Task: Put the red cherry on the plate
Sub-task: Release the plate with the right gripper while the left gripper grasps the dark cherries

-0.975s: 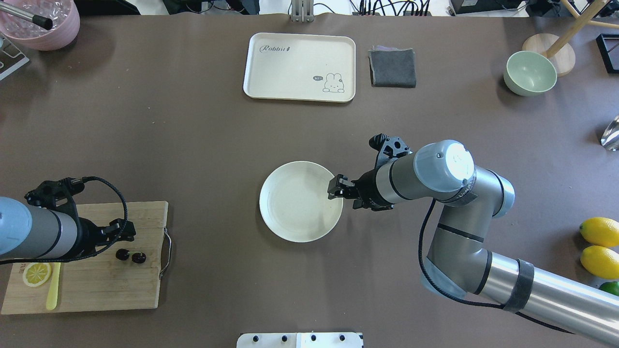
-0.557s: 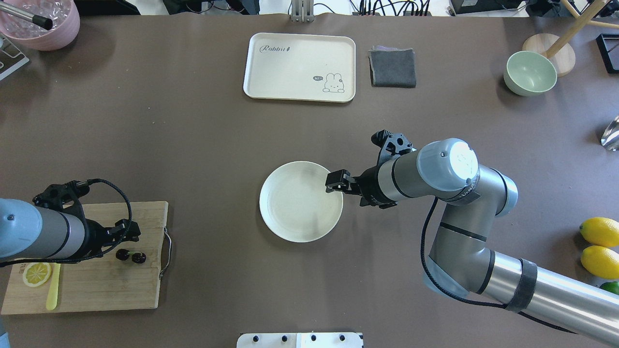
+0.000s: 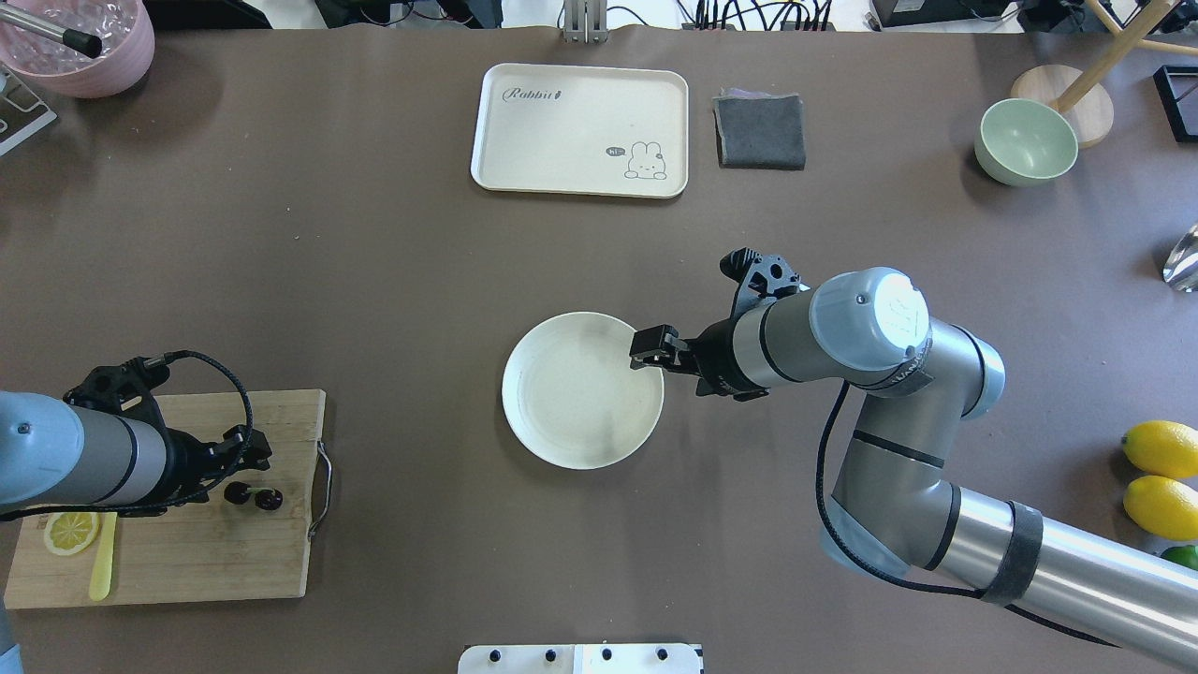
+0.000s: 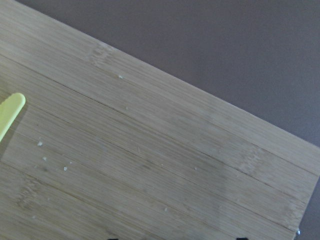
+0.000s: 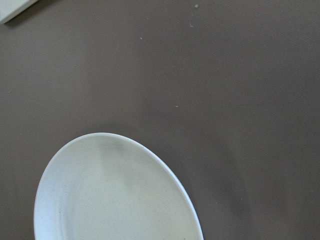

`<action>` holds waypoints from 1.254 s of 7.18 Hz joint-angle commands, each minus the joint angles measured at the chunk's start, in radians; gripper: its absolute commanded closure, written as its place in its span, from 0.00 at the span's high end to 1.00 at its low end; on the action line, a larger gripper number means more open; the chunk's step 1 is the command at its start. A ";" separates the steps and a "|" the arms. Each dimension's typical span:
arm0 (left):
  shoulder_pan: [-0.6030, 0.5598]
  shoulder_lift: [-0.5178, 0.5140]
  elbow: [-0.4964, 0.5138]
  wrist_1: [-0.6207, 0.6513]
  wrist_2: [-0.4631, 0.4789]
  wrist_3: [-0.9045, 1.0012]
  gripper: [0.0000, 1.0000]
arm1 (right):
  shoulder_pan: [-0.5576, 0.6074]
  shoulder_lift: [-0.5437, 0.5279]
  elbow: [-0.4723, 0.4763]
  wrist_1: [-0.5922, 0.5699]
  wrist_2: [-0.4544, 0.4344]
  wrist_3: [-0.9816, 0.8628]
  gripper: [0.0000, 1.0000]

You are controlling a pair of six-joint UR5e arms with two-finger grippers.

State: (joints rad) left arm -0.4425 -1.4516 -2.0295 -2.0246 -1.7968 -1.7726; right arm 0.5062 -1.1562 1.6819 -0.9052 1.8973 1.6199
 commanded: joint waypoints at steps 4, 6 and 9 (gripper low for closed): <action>0.050 0.000 -0.004 0.000 0.029 -0.036 0.46 | 0.003 -0.025 0.034 -0.003 0.003 -0.002 1.00; 0.059 0.002 -0.027 0.001 0.031 -0.038 0.40 | 0.079 -0.026 0.143 -0.151 0.067 -0.014 1.00; 0.054 0.010 -0.028 0.001 0.031 -0.031 0.33 | 0.114 -0.031 0.185 -0.219 0.112 -0.032 1.00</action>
State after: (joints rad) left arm -0.3870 -1.4432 -2.0582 -2.0228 -1.7657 -1.8073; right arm 0.6122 -1.1842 1.8583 -1.1115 2.0013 1.5927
